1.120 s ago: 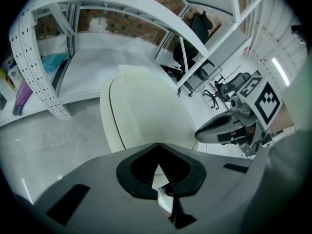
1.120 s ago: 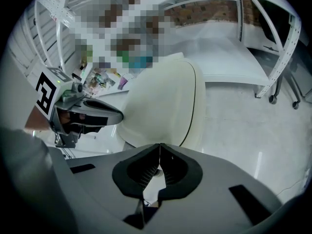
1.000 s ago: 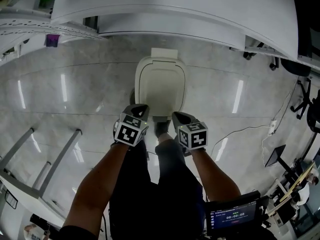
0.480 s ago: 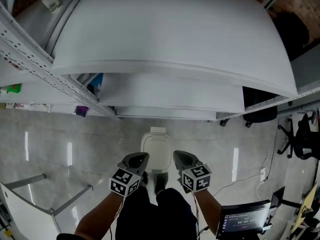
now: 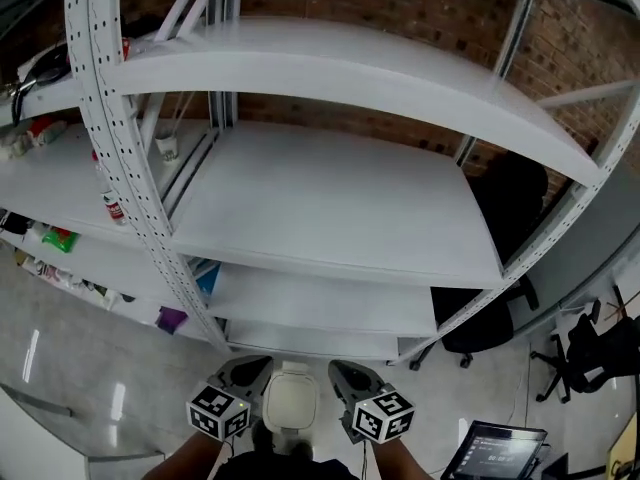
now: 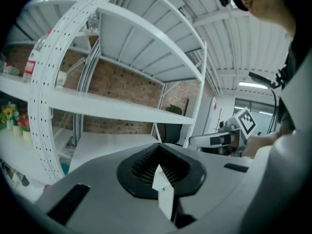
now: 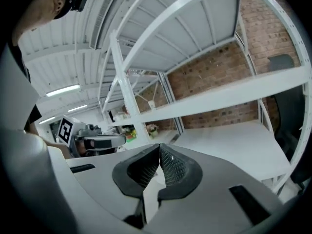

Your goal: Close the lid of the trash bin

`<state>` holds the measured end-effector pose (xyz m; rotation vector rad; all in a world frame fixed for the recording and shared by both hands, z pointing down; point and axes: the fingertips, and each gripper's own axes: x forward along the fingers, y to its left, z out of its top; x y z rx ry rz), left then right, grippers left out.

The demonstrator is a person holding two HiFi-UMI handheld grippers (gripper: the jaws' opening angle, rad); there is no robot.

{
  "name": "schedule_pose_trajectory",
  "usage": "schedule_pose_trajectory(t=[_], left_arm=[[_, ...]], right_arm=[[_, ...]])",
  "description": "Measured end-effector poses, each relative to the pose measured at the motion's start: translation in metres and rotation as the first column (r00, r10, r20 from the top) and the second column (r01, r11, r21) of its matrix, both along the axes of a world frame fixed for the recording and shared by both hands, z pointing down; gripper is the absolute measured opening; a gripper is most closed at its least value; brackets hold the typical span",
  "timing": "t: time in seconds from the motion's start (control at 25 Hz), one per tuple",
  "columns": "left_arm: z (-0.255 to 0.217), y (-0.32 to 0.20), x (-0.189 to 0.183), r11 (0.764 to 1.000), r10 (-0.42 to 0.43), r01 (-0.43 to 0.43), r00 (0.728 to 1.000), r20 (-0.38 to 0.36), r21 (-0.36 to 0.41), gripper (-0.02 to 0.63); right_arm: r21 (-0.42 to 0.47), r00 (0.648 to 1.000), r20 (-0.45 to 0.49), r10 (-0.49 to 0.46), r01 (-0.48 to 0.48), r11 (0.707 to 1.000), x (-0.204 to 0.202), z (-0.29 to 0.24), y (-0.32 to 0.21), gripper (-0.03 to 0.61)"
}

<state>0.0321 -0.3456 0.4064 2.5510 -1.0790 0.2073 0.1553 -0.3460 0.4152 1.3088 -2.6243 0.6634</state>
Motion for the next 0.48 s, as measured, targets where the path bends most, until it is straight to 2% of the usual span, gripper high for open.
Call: schedule_pose_trajectory(t=[0.2, 0.36, 0.48], left_arm=[[-0.055, 0.012, 0.003, 0.992, -0.009, 0.011, 1.0, -0.018, 0.124, -0.009], [-0.072, 0.027, -0.006, 0.989, -0.016, 0.013, 1.0, 0.013, 0.148, -0.009], [-0.078, 0.037, -0.004, 0.989, -0.052, 0.051, 0.999, 0.002, 0.139, -0.009]], right_arm=[[0.127, 1.0, 0.015, -0.009, 0.007, 0.992, 0.006, -0.054, 0.006, 0.007], [0.156, 0.998, 0.033, -0.052, 0.046, 0.987, -0.008, -0.063, 0.018, 0.006], [0.16, 0.996, 0.032, -0.077, 0.071, 0.985, -0.004, -0.066, 0.028, 0.006]])
